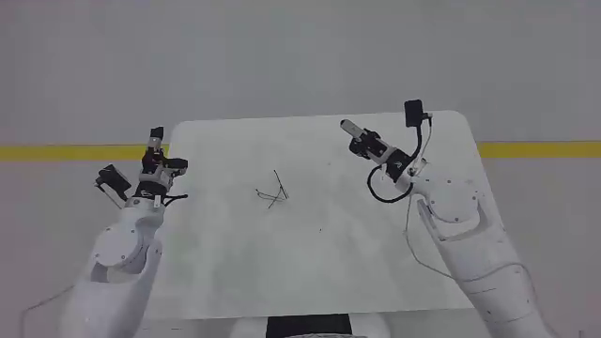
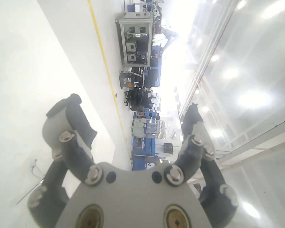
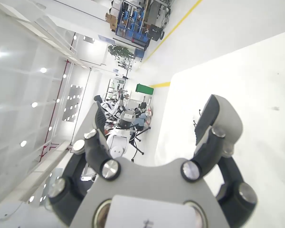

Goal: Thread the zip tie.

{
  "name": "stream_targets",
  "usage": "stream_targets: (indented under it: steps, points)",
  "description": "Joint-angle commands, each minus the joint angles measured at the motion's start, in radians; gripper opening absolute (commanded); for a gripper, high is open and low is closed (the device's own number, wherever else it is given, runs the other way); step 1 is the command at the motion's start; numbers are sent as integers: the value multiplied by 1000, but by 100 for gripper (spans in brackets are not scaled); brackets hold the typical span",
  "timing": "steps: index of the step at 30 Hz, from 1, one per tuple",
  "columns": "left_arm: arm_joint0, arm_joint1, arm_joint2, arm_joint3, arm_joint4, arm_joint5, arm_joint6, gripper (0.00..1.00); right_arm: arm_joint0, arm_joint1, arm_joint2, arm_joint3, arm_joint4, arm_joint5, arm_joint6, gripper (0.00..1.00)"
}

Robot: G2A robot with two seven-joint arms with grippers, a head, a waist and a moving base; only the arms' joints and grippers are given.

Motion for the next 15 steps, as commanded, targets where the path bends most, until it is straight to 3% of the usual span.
stream_targets:
  steps: [1,9,13,15]
  points:
    - [0,0,0,0,0,0,0,100,0,0,0,0,0,0,0,100]
    - [0,0,0,0,0,0,0,100,8,1,-1,-8,-25,0,3,100]
    - [0,0,0,0,0,0,0,100,103,3,-63,-14,-200,66,101,100]
    - [0,0,0,0,0,0,0,100,192,-3,-121,17,-276,105,166,100]
